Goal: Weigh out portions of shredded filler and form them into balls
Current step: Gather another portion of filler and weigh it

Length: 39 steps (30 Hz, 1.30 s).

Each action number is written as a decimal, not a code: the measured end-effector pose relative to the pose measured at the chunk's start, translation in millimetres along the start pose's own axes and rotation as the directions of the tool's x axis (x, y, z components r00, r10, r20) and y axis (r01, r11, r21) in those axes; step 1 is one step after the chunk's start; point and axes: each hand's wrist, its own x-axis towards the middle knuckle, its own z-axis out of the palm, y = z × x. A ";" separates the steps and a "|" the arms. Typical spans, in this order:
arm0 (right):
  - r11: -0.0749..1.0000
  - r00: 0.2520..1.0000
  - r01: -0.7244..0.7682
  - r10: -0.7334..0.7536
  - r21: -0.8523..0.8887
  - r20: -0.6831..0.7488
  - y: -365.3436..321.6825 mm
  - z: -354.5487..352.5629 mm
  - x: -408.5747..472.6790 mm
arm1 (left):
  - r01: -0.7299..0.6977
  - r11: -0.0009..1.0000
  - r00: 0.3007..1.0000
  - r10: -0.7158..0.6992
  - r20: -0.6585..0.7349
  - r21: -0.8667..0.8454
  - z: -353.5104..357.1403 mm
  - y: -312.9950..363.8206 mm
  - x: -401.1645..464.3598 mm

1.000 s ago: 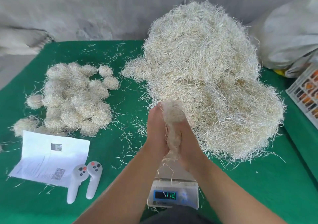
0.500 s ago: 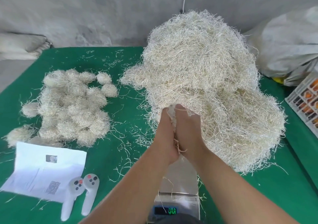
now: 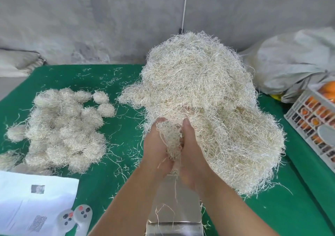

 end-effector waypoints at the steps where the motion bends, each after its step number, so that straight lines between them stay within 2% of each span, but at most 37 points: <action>1: 1.000 1.000 -0.015 0.016 0.012 -0.022 -5.9 1.1 -2.3 | -0.069 0.989 0.995 0.078 -0.064 0.129 2.8 -6.4 1.4; 4: 0.996 0.995 -0.019 0.027 0.088 -0.093 -19.2 3.7 -2.8 | -0.329 0.890 0.944 0.313 0.102 0.316 13.6 -18.2 -11.4; 5: 0.994 0.995 -0.019 0.030 0.110 -0.094 -23.2 5.3 -4.4 | -0.392 0.823 0.919 0.373 0.130 0.412 17.4 -19.5 -9.6; 6: 0.992 0.996 -0.015 0.026 0.123 -0.089 -25.3 6.8 -5.7 | -0.408 0.741 0.892 0.447 0.061 0.533 22.7 -15.4 -4.9; 7: 0.992 0.995 0.001 0.012 0.128 -0.097 -25.9 7.3 -5.3 | -0.349 0.713 0.897 0.441 -0.002 0.608 24.4 -9.2 -0.6; 8: 0.991 0.993 0.037 -0.022 0.131 -0.115 -26.5 8.6 -4.3 | -0.328 0.600 0.881 0.473 0.007 0.729 27.5 -4.9 -0.6; 9: 0.988 0.987 0.084 -0.064 0.129 -0.150 -28.5 9.9 -4.1 | -0.352 0.598 0.911 0.396 0.116 0.720 25.6 -5.1 -0.3; 10: 0.983 0.976 0.134 -0.109 0.125 -0.189 -31.2 9.9 -3.1 | -0.353 0.705 0.934 0.305 0.186 0.616 22.6 -6.2 -2.2; 11: 0.978 0.964 0.171 -0.142 0.116 -0.227 -34.0 8.3 -1.6 | -0.286 0.838 0.948 0.177 0.265 0.464 19.4 -7.1 -2.1; 12: 0.973 0.951 0.200 -0.165 0.114 -0.261 -36.8 4.4 0.5 | -0.239 0.907 0.947 0.139 0.290 0.347 17.6 -6.0 -6.4; 13: 0.970 0.946 0.206 -0.164 0.129 -0.279 -38.7 0.4 2.4 | -0.188 0.951 0.955 0.118 0.274 0.245 16.0 -5.6 -6.9; 15: 0.965 0.954 0.210 -0.167 0.158 -0.251 -38.2 -4.2 5.2 | -0.088 0.984 0.982 0.061 0.177 0.152 21.5 -3.9 -6.7; 16: 0.968 0.955 0.223 -0.194 0.112 -0.224 -36.5 -2.2 4.9 | -0.058 0.986 0.992 0.039 0.120 0.154 26.7 -1.5 -7.8; 18: 0.951 0.932 0.306 -0.308 -0.039 -0.193 -29.2 3.7 6.8 | -0.031 0.977 0.995 0.010 0.102 0.210 27.5 -1.9 -7.4; 21: 0.841 0.839 0.503 -0.531 -0.202 -0.119 -19.9 2.7 12.3 | 0.005 0.951 0.993 -0.041 0.110 0.309 23.5 -2.2 -9.4; 22: 0.773 0.796 0.530 -0.596 -0.349 -0.110 -17.6 -0.2 14.5 | -0.001 0.942 0.992 -0.041 0.116 0.336 23.6 -1.2 -12.0; 24: 0.574 0.701 0.416 -0.696 -0.705 -0.152 -13.9 -11.0 20.1 | -0.051 0.917 0.994 0.007 0.112 0.396 24.5 -5.7 -14.7; 25: 0.532 0.687 0.348 -0.705 -0.772 -0.176 -14.0 -13.7 22.5 | -0.078 0.897 0.996 0.049 0.077 0.435 24.6 -9.7 -13.2; 26: 0.568 0.735 0.301 -0.650 -0.766 -0.193 -16.4 -12.6 21.2 | -0.105 0.885 0.994 0.095 0.045 0.453 25.2 -12.2 -12.2; 27: 0.659 0.811 0.291 -0.555 -0.694 -0.186 -17.1 -11.9 18.7 | -0.120 0.884 0.992 0.121 0.027 0.452 26.7 -12.8 -11.5; 29: 0.905 0.947 0.239 -0.297 -0.351 -0.122 -16.2 -9.4 11.2 | -0.146 0.870 0.986 0.169 -0.006 0.471 24.2 -10.1 -4.2; 30: 0.958 0.972 0.191 -0.215 -0.216 -0.092 -14.6 -7.0 7.2 | -0.161 0.834 0.981 0.193 -0.005 0.528 21.9 -7.5 -0.9; 31: 0.958 0.974 0.203 -0.219 -0.203 -0.059 -12.4 -5.3 3.7 | -0.181 0.802 0.977 0.212 0.012 0.569 19.2 -5.7 2.9; 32: 0.926 0.960 0.255 -0.276 -0.279 -0.037 -8.8 -3.7 2.6 | -0.189 0.776 0.976 0.215 0.030 0.602 16.9 -4.3 5.4; 34: 0.872 0.934 0.320 -0.355 -0.370 -0.031 -6.1 -1.7 1.5 | -0.131 0.834 0.989 0.147 0.014 0.536 18.6 -2.1 2.6; 36: 0.908 0.926 0.309 -0.355 -0.284 -0.128 -10.5 0.7 4.4 | -0.124 0.855 0.992 0.125 0.032 0.504 21.5 -4.2 3.3; 39: 0.969 0.957 0.197 -0.223 -0.148 -0.184 -14.0 -1.8 8.6 | -0.253 0.791 0.966 0.233 0.108 0.556 23.8 -15.3 4.2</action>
